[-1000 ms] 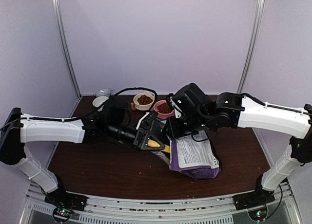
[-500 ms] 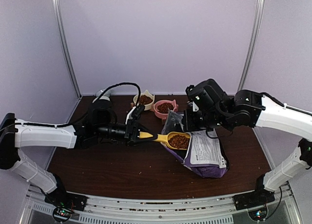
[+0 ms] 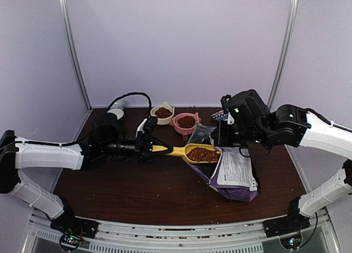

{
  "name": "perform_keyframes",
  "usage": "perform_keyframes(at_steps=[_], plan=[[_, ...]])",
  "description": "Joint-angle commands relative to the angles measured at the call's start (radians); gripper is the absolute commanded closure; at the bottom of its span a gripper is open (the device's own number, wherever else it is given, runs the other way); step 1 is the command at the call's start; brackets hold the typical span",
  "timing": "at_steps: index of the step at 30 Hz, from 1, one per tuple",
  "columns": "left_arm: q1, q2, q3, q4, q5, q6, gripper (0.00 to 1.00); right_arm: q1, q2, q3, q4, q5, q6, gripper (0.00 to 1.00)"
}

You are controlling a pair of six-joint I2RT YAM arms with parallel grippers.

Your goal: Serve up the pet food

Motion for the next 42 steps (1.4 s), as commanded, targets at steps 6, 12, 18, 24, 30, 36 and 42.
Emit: perform_keyframes(at_steps=[6,12,18,24,30,36,42], plan=[[0.021,-0.067,-0.024,0.1,0.019,0.002,1.0,-0.032,-0.073,-0.052,0.071,0.047,0.056,1.0],[0.027,-0.093,-0.045,0.118,0.027,-0.008,1.0,-0.047,-0.112,-0.099,0.11,0.047,0.087,1.0],[0.031,-0.115,-0.069,0.16,0.019,-0.042,1.0,-0.05,-0.131,-0.114,0.124,0.04,0.096,1.0],[0.033,-0.124,-0.071,0.208,0.011,-0.091,1.0,-0.051,-0.138,-0.127,0.137,0.032,0.097,1.0],[0.075,-0.154,-0.109,0.209,-0.045,-0.124,1.0,-0.051,-0.142,-0.134,0.15,0.025,0.095,1.0],[0.12,-0.173,-0.104,0.211,-0.119,-0.149,1.0,-0.051,-0.147,-0.143,0.158,0.029,0.094,1.0],[0.164,-0.162,-0.101,0.252,-0.186,-0.205,1.0,-0.052,-0.149,-0.14,0.161,0.027,0.083,1.0]])
